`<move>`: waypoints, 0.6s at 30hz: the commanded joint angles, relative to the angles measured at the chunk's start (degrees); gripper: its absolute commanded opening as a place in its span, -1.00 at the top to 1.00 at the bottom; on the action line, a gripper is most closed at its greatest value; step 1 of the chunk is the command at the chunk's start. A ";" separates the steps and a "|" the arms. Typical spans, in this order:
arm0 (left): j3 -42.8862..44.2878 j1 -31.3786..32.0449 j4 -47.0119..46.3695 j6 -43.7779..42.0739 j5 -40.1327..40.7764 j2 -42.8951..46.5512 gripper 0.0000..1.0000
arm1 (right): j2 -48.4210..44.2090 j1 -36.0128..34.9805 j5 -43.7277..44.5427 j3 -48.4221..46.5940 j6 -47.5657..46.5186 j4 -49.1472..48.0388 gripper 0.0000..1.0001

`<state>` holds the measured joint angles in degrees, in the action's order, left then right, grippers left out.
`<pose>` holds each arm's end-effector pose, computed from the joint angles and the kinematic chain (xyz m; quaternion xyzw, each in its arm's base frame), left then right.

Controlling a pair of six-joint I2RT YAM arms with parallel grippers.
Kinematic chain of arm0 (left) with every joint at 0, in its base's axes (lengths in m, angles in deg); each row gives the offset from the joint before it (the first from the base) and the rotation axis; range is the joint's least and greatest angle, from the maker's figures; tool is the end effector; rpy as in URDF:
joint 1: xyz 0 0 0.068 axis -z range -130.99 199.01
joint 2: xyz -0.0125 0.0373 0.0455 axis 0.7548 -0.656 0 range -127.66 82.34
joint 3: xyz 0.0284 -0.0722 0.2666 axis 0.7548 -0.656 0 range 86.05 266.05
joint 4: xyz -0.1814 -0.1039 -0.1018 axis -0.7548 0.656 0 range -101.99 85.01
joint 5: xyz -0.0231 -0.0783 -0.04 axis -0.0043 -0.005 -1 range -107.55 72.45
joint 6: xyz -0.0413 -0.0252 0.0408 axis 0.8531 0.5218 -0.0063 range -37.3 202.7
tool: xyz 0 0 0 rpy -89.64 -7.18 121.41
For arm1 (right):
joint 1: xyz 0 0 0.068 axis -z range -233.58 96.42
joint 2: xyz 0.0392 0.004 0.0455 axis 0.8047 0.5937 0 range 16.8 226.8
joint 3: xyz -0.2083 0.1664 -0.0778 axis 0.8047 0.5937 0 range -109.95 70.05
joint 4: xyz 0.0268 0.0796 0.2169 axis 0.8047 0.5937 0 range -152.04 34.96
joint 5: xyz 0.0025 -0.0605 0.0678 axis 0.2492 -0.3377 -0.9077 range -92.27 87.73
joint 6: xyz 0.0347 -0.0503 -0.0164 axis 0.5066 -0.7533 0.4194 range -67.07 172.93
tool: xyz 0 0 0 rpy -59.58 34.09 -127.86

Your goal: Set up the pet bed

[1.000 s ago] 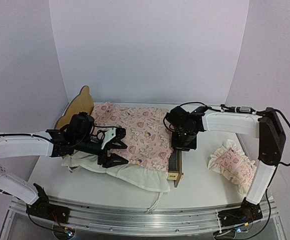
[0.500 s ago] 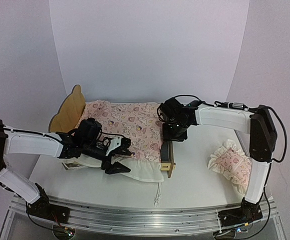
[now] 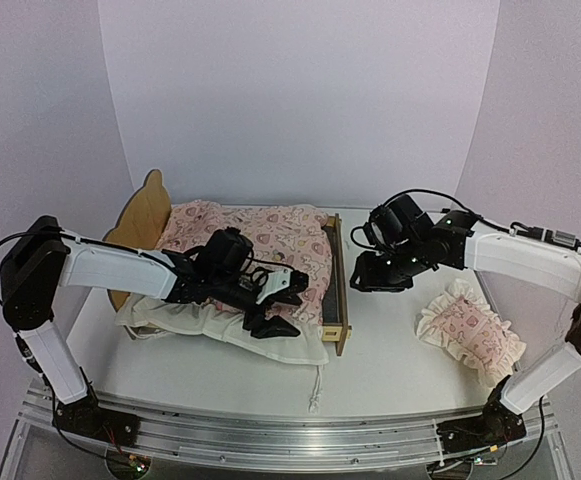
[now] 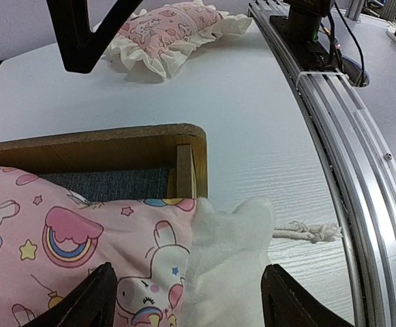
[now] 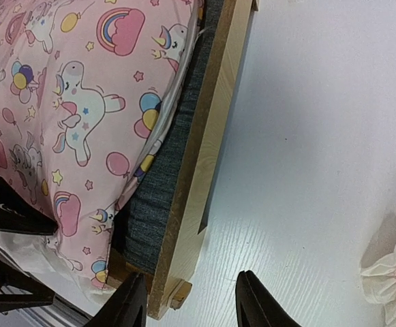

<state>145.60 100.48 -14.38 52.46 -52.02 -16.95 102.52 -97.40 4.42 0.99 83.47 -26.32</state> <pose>0.2007 -0.2964 0.2192 0.6594 0.5615 -0.3390 0.3674 0.2180 0.2013 0.2811 -0.0905 0.9408 0.1506 0.2898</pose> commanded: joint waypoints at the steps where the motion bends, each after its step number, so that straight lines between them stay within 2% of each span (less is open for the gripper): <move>1: 5.62 0.19 0.13 0.66 2.28 -4.37 -0.45 | 1.61 -0.47 -3.62 -1.36 0.00 -3.98 0.08; 3: 8.30 0.13 1.84 1.29 3.47 -6.78 -0.26 | 2.68 -0.48 -4.00 -2.60 1.18 -3.99 0.09; 8: 12.45 -0.27 6.14 1.55 1.50 -8.56 0.45 | 2.47 -0.48 -5.08 -2.44 3.28 -3.96 0.09; 10: 13.46 -0.55 6.36 1.76 0.35 -8.47 0.63 | 1.72 -0.47 -4.96 -1.37 3.49 -3.91 0.09; 12: 14.74 -0.57 7.78 1.98 0.26 -8.60 0.76 | 1.19 -0.47 -5.16 -0.62 3.17 -3.95 0.09; 16: 18.15 -0.58 12.82 2.64 -0.68 -8.53 0.83 | 0.60 -0.45 -6.23 -0.03 0.46 -3.98 0.06; 18: 19.96 -0.58 15.53 2.05 -1.65 -8.58 0.97 | 0.73 -0.44 -7.80 -0.03 -1.78 -3.99 0.06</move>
<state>160.46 100.02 -4.12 54.38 -51.89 -25.69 105.20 -97.41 -0.59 0.80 85.20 -29.29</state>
